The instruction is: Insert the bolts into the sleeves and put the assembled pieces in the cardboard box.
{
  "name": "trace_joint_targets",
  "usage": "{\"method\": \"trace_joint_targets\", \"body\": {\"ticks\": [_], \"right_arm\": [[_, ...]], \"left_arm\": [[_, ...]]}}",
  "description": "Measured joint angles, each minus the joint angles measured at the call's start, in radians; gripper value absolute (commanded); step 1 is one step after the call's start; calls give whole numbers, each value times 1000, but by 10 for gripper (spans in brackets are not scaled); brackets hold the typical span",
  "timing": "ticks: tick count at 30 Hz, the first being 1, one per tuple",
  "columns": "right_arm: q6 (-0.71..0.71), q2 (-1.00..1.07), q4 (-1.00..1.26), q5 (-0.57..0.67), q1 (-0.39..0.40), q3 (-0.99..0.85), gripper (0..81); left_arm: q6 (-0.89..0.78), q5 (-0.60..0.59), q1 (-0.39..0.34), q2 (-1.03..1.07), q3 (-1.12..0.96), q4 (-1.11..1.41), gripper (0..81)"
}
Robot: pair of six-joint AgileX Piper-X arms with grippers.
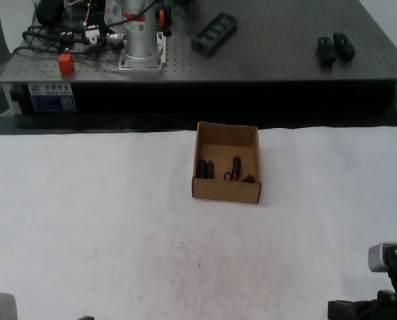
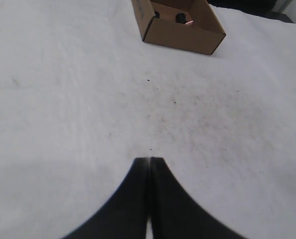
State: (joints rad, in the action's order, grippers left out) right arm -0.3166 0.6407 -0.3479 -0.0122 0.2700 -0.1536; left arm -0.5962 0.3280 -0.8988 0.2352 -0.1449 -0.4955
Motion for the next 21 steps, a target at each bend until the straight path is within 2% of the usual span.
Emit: {"method": "trace_joint_targets", "body": {"ticks": [10,15,21], "right_arm": [[0,-33,14,0,0,19,68],[0,-215,-4,-8,0,158,68],[0,-430,-52,-31,0,168,68]], "left_arm": [[0,0,0,0,0,0,6],[0,-2,0,-42,43,25,6],[0,-4,0,-196,150,-3,6]]}}
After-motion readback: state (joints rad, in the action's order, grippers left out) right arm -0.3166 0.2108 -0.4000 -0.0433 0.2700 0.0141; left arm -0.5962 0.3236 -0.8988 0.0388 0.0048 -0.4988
